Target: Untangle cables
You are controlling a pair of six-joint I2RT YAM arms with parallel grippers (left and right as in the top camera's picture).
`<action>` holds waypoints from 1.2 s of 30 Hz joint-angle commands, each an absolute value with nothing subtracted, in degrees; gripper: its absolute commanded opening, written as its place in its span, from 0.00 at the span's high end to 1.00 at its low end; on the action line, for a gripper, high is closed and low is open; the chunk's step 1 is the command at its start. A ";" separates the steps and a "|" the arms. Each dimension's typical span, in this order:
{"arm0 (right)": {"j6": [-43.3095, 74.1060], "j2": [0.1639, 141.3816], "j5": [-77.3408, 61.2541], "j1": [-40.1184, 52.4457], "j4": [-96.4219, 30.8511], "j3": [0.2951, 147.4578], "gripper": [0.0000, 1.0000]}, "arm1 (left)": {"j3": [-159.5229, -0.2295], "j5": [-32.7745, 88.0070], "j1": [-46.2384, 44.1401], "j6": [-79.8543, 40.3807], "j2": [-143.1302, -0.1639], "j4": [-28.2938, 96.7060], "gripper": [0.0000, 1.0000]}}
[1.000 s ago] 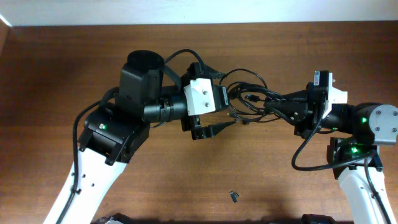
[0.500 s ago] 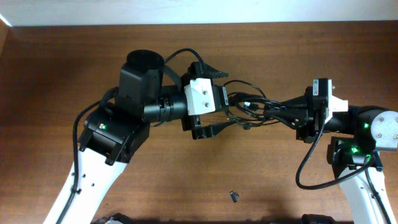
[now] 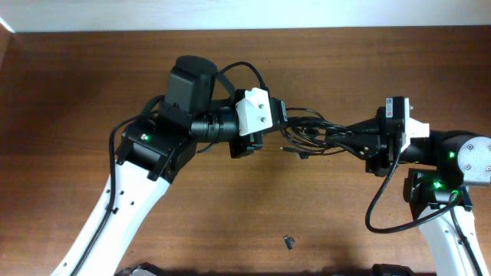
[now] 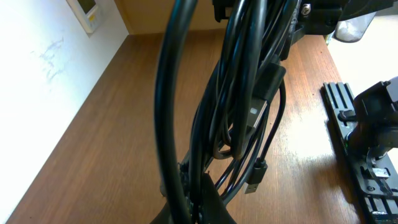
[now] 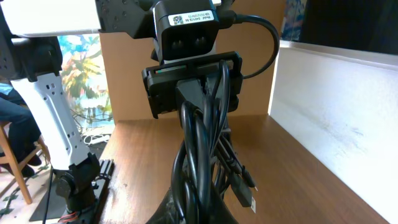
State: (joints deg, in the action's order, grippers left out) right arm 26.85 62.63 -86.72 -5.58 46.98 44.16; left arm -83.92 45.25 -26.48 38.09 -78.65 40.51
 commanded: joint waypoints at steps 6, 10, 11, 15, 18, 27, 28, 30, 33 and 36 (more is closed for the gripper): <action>28.80 62.41 -86.83 -5.65 47.35 45.12 0.87 | -84.49 46.96 -26.33 38.15 -75.94 40.25 1.00; 29.52 62.41 -86.87 -5.65 47.33 45.12 0.49 | -84.49 46.96 -26.33 38.13 -72.79 40.07 1.00; 29.69 62.41 -86.85 -5.65 47.33 45.12 0.36 | -84.49 46.96 -26.35 38.13 -71.96 40.10 1.00; 30.55 62.41 -86.87 -5.65 47.33 45.12 0.05 | -84.49 46.33 -26.33 38.11 -68.86 40.16 1.00; 30.55 62.41 -86.87 -5.65 47.33 45.12 0.01 | -84.49 43.70 -25.63 37.91 -67.72 41.15 1.00; 32.47 62.41 -87.90 -8.56 41.78 45.12 0.01 | -84.49 40.25 -18.61 31.20 -67.37 42.09 1.00; 32.47 62.41 -87.90 -9.21 40.82 45.12 0.01 | -84.49 40.25 -18.15 31.03 -67.37 42.09 1.00; 32.73 62.41 -87.92 -10.52 39.11 45.12 0.01 | -84.49 40.27 -17.82 31.03 -67.37 42.09 1.00; 33.54 62.41 -87.92 -10.57 39.18 45.12 0.01 | -84.49 40.27 -17.82 31.03 -67.48 42.35 1.00; 33.47 62.41 -87.92 -10.52 39.22 45.12 0.01 | -84.49 40.73 -17.82 30.33 -67.99 42.78 1.00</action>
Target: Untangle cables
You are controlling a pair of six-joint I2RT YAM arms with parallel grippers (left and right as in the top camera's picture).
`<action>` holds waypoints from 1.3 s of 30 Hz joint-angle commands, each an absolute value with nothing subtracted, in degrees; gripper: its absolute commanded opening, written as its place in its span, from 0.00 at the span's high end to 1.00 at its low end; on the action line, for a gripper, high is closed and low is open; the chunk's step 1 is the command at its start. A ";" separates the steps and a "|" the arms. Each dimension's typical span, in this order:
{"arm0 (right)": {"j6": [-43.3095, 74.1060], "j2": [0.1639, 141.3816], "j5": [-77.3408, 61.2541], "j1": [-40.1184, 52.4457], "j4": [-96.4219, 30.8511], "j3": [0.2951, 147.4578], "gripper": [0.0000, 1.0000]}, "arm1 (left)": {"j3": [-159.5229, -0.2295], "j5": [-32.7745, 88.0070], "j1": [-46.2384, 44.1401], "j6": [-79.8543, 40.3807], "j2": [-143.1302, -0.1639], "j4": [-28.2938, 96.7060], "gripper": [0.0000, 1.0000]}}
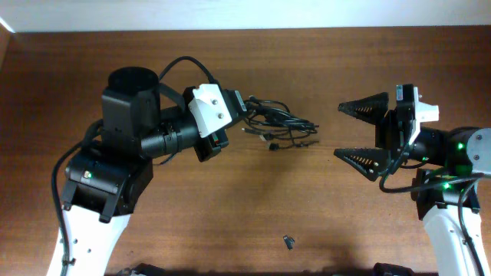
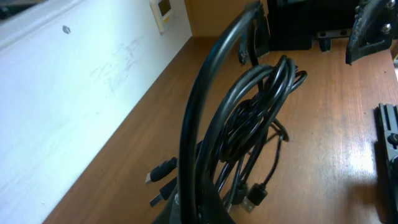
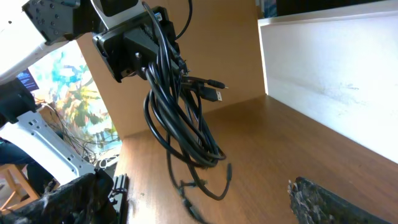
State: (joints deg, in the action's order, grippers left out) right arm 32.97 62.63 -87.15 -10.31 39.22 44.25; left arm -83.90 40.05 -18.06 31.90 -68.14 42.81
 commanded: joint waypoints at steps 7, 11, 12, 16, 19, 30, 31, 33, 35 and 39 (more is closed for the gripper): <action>31.73 62.41 -88.92 -10.52 39.42 45.12 0.01 | -84.49 50.28 -17.82 27.66 -71.42 42.46 1.00; 30.63 62.81 -88.92 -10.52 39.38 45.12 0.01 | -84.49 51.27 -17.82 23.31 -71.68 40.95 1.00; 30.63 63.16 -88.92 -10.52 39.40 45.12 0.01 | -84.49 51.24 -17.82 22.00 -71.68 40.07 1.00; 30.72 65.76 -88.90 -10.52 39.38 45.12 0.01 | -84.49 47.05 -17.82 11.68 -71.68 35.51 1.00; 30.68 65.84 -88.90 -10.55 39.42 45.12 0.01 | -84.49 40.60 -17.82 2.98 -71.68 35.16 1.00; 30.63 66.08 -88.90 -10.59 39.40 45.12 0.01 | -84.49 42.30 -17.85 -0.89 -71.68 34.37 1.00; 30.44 66.19 -88.90 -10.59 39.40 45.12 0.01 | -84.49 44.12 -17.85 -0.89 -71.68 33.67 1.00; 30.41 66.98 -88.66 -10.59 39.42 45.12 0.01 | -84.49 48.86 -17.85 -0.97 -71.66 31.31 1.00; 30.41 67.83 -87.81 -10.59 39.42 45.12 0.01 | -84.49 49.12 -17.85 -4.54 -71.68 30.22 1.00; 30.22 68.99 -84.68 -10.59 39.48 45.12 0.15 | -84.49 49.08 -17.85 -10.52 -71.68 28.91 1.00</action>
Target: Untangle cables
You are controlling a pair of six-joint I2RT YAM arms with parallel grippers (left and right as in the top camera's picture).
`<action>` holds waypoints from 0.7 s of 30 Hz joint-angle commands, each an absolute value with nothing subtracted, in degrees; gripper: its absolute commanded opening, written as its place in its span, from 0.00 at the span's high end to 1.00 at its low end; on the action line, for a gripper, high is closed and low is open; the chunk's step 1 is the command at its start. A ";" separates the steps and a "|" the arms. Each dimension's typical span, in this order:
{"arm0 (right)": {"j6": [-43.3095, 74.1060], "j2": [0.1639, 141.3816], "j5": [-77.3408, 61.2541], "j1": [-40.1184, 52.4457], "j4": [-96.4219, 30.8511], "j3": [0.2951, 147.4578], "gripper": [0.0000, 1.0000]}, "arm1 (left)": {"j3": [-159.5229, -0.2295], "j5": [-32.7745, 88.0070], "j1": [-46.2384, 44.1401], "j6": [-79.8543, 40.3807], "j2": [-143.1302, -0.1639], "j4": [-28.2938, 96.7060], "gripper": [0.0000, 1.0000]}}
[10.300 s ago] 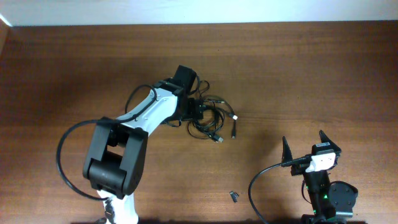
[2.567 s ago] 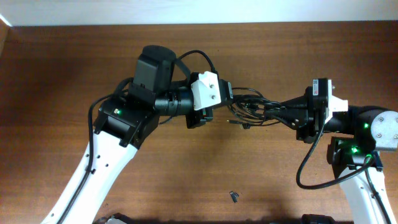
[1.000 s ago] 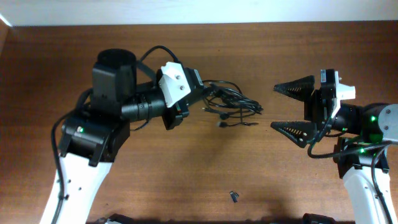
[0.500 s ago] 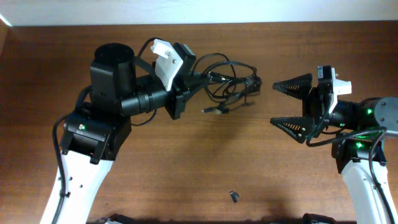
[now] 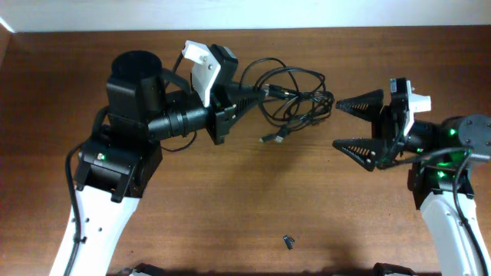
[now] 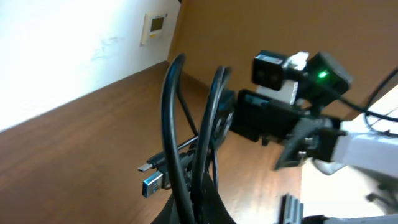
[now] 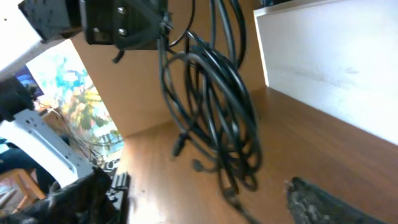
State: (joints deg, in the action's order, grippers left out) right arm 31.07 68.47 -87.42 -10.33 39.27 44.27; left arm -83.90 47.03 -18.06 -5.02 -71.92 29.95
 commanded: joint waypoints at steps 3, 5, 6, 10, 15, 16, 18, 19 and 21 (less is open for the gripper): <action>30.22 69.01 -82.21 -10.57 39.83 45.12 0.25 | -84.49 48.69 -17.85 -11.35 -71.68 28.93 1.00; 30.22 69.01 -81.38 -10.57 39.86 45.12 0.31 | -84.49 48.62 -17.85 -12.10 -71.68 28.91 1.00; 30.22 69.01 -81.38 -10.57 39.86 45.12 0.32 | -84.49 48.64 -17.85 -12.73 -71.68 28.88 1.00; 30.22 69.01 -81.41 -10.52 39.83 45.12 0.30 | -84.49 48.66 -17.85 -12.91 -71.68 28.67 1.00; 30.24 69.01 -81.41 -10.52 39.83 45.12 0.30 | -84.49 48.64 -18.28 -15.86 -71.68 26.76 1.00; 30.24 69.01 -81.41 -10.52 39.83 45.12 0.29 | -84.49 48.64 -18.57 -15.84 -71.68 26.52 1.00; 30.24 69.01 -81.41 -10.52 39.83 45.12 0.24 | -84.49 48.64 -19.31 -15.84 -71.68 25.87 1.00; 30.26 69.01 -81.43 -10.52 39.83 45.12 0.23 | -84.49 48.53 -19.70 -15.84 -71.68 25.58 1.00; 30.26 69.01 -81.43 -10.52 39.81 45.12 0.22 | -84.49 47.64 -20.01 -15.86 -71.68 25.52 1.00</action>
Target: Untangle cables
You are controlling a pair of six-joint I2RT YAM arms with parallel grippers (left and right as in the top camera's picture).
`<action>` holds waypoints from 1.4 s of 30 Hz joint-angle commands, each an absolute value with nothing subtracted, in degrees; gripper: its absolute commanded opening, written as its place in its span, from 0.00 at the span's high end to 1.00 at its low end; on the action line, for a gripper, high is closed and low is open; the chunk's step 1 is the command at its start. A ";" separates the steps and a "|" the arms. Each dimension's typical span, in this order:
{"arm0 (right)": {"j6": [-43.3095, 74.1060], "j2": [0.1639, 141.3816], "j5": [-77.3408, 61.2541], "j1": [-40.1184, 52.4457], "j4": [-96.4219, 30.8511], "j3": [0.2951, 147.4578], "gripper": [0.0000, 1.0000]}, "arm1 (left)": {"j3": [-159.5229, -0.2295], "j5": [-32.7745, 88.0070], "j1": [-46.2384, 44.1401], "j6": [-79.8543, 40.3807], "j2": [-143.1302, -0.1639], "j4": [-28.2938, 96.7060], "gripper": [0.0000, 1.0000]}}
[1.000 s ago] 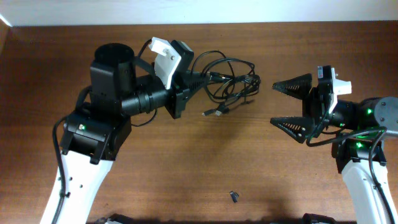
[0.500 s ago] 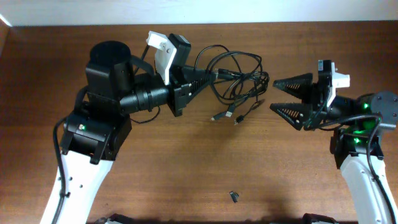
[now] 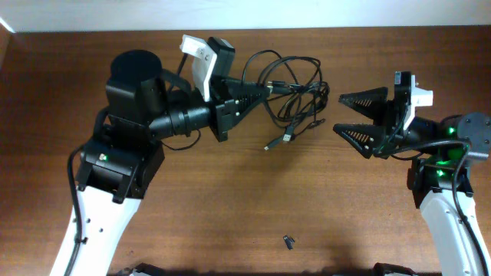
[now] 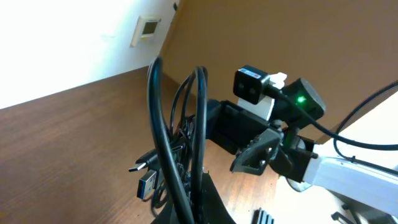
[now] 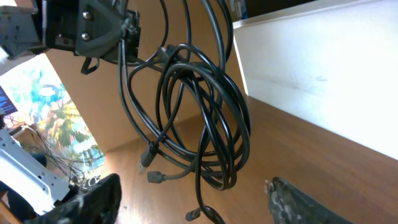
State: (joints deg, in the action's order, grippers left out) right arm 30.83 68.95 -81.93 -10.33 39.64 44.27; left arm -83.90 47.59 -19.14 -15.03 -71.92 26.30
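Observation:
A tangled bundle of black cables (image 3: 292,98) hangs above the brown table (image 3: 230,199), with USB plugs dangling below it (image 3: 282,139). My left gripper (image 3: 247,95) is shut on the bundle's left end; in the left wrist view the cables (image 4: 177,130) rise straight out of the shut gripper (image 4: 191,208). My right gripper (image 3: 347,115) is open just right of the bundle, touching nothing. In the right wrist view the looped cables (image 5: 208,118) hang in front of the open right gripper (image 5: 193,205), and the left gripper (image 5: 93,28) shows at the top left.
A small dark piece (image 3: 288,242) lies on the table near the front edge. A white wall (image 3: 245,14) runs along the back of the table. Both arms stand over the table's left and right sides.
The bundle hangs a little nearer to my open right gripper, its plugs lower over the table. My left gripper stays shut on the cables. The right gripper's fingers stand slightly closer together.
First both grippers were shut on the bundle, stretched between them at mid-table. Then the right gripper was open and apart at the right, while the left held the bundle alone at the left. Later the left held it raised near the right gripper, as now.

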 commanded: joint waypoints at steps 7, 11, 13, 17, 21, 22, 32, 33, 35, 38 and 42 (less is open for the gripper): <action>30.24 69.01 -81.36 -10.52 39.81 45.12 0.22 | -84.49 47.16 -21.26 -18.48 -71.68 24.01 1.00; 30.24 69.01 -80.95 -10.52 39.79 45.12 0.22 | -84.49 47.13 -22.98 -18.63 -71.68 22.90 1.00; 30.24 69.01 -80.95 -10.52 39.79 45.12 0.22 | -84.49 47.13 -23.64 -18.63 -71.68 22.52 1.00; 30.24 69.01 -80.90 -10.52 39.79 45.12 0.31 | -84.49 47.16 -24.29 -18.63 -71.68 21.89 1.00; 30.24 69.01 -80.75 -10.52 39.79 45.12 0.55 | -84.49 47.16 -24.29 -18.63 -71.68 21.87 1.00; 30.24 69.01 -80.73 -10.52 39.79 45.12 0.57 | -84.49 47.16 -24.29 -18.63 -71.68 21.87 1.00; 30.24 69.01 -80.73 -10.52 39.75 45.12 0.65 | -84.49 46.65 -26.55 -18.63 -71.68 20.93 1.00; 30.24 69.01 -80.71 -10.52 39.62 45.12 0.70 | -84.49 46.65 -26.52 -18.63 -71.68 20.78 1.00; 30.24 69.01 -80.73 -10.52 39.59 45.12 0.84 | -84.49 46.46 -26.52 -18.63 -71.68 20.56 1.00; 30.24 69.01 -80.73 -10.52 39.40 45.12 0.92 | -84.49 44.99 -26.52 -18.61 -71.68 20.58 1.00; 30.26 69.01 -80.79 -10.52 38.96 45.12 0.96 | -84.49 40.84 -26.46 -18.61 -71.68 20.62 1.00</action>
